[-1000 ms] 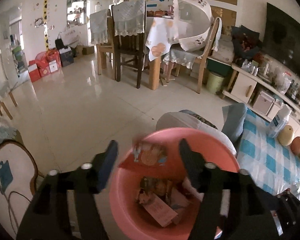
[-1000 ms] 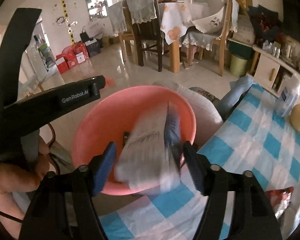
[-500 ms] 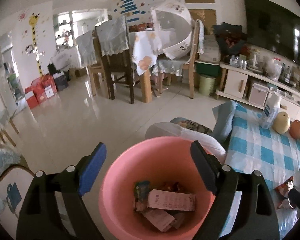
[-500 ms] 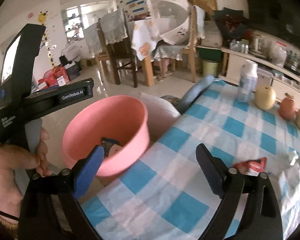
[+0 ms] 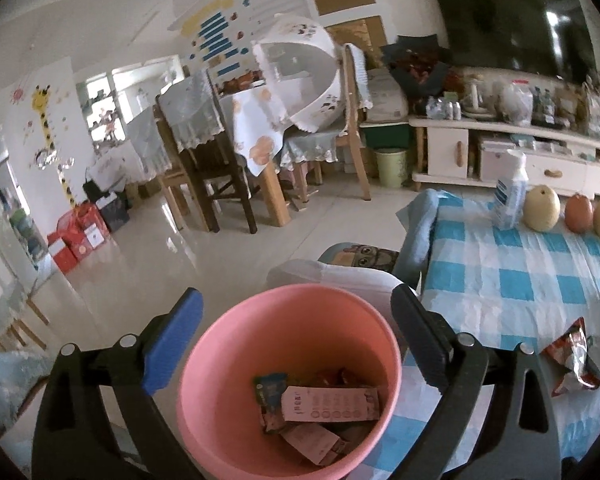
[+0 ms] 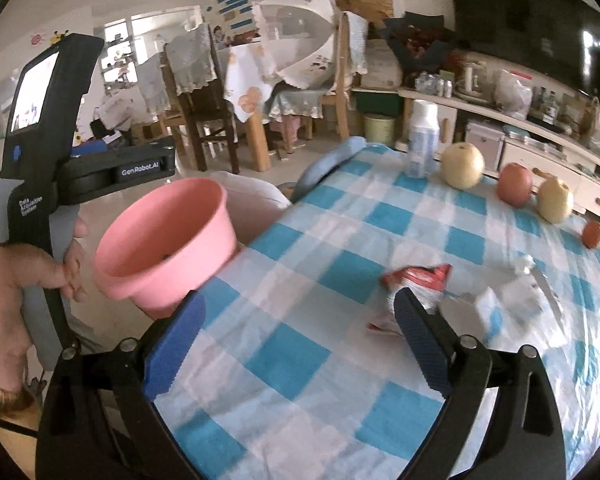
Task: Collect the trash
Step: 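Move both tools back toward the table, then move the left gripper to the red Teh Tarik packet while the right approaches the white packet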
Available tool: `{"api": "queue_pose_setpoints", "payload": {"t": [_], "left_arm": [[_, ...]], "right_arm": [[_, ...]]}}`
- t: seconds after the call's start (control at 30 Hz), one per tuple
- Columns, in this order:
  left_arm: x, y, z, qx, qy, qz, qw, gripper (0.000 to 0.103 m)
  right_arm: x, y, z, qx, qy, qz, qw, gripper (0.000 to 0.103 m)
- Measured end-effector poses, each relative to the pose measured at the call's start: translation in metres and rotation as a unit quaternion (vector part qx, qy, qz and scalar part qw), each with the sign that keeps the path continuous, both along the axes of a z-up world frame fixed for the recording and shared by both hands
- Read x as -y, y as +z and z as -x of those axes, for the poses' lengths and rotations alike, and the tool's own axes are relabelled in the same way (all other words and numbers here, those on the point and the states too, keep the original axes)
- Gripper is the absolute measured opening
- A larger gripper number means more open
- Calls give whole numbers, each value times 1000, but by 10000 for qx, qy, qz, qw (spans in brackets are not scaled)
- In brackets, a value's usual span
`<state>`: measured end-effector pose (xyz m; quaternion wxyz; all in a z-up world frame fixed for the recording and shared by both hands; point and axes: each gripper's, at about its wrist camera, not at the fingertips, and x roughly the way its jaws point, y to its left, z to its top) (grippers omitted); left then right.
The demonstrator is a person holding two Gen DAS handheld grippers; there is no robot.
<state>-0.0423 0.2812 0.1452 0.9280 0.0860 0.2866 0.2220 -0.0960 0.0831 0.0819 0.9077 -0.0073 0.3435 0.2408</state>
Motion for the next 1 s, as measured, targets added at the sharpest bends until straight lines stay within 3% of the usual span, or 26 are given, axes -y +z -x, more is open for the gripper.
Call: {"api": "queue_pose_setpoints", "payload": {"t": [0.4,1.0], "left_arm": [[48,-10,-9,-262,-333,-573,9975,96],[106,-20,-10,-367,-955,-848,9911,96]], "right_arm": [[44,-4,7,24,-318,-101,9994,94],[105,-7,4,-56,-698,-88,9975,94]]}}
